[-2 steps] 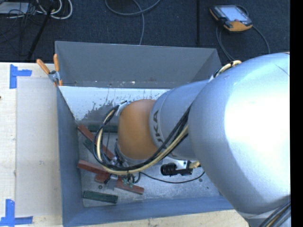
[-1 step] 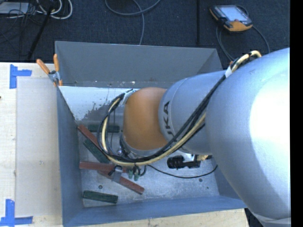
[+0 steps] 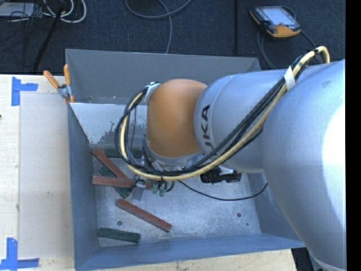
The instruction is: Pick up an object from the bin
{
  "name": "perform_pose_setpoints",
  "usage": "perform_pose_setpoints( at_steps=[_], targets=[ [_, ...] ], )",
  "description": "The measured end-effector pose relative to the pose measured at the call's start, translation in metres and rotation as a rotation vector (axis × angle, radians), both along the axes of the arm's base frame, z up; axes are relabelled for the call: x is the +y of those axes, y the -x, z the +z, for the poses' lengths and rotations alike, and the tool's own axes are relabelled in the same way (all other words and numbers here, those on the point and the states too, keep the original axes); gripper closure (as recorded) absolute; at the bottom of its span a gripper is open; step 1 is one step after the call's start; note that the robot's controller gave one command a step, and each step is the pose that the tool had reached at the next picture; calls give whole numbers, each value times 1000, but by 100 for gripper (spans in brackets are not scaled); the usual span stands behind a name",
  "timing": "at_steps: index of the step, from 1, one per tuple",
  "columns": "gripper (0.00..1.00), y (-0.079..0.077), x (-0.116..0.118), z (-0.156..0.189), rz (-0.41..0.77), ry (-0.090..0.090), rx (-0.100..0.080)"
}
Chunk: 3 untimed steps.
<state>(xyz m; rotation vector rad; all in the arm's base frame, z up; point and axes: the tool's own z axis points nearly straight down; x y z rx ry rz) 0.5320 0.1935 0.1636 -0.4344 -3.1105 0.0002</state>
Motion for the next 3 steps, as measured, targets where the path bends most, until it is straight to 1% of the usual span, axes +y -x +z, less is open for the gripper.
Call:
perform_pose_setpoints(
  at_steps=[1, 2, 3],
  targets=[
    [100, -5, 1, 7, 0, -2, -5],
    [100, 3, -8, 35, 145, 2, 3],
    [100, 23, -12, 50, 239, 0, 0]
  ],
)
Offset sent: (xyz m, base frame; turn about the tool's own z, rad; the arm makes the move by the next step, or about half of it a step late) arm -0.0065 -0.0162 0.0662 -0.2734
